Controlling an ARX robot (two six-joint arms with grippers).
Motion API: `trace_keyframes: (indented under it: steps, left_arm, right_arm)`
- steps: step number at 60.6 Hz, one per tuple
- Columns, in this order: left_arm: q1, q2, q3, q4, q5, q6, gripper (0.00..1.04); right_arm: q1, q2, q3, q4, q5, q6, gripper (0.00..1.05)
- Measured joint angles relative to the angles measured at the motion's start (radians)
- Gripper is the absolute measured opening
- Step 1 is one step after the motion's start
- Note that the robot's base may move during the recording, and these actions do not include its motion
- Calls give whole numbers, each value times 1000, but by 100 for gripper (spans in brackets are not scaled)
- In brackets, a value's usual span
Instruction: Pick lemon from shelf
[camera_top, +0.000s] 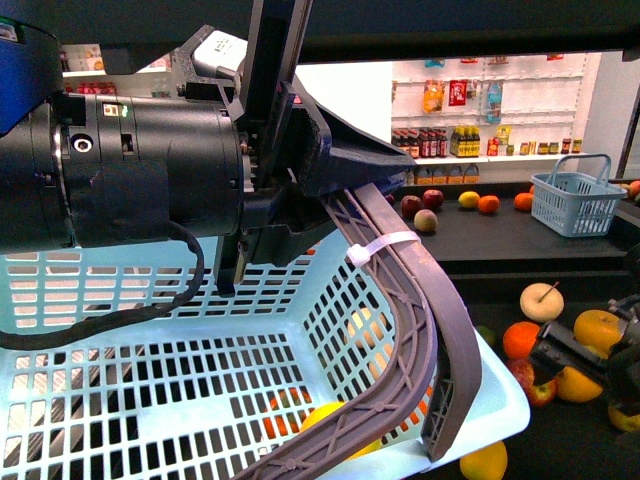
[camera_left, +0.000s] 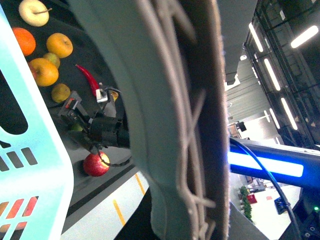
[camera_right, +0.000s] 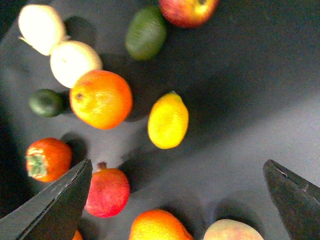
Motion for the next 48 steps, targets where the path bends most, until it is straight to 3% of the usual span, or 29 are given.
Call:
trace_keyframes:
  steps: [22, 48]
  left_arm:
    - [0, 0, 0, 0, -5, 2, 9]
    - [0, 0, 0, 0, -3, 3, 9]
  right_arm:
    - [103, 254, 244, -86, 69, 116, 102]
    - [132, 407, 417, -158, 129, 138, 102]
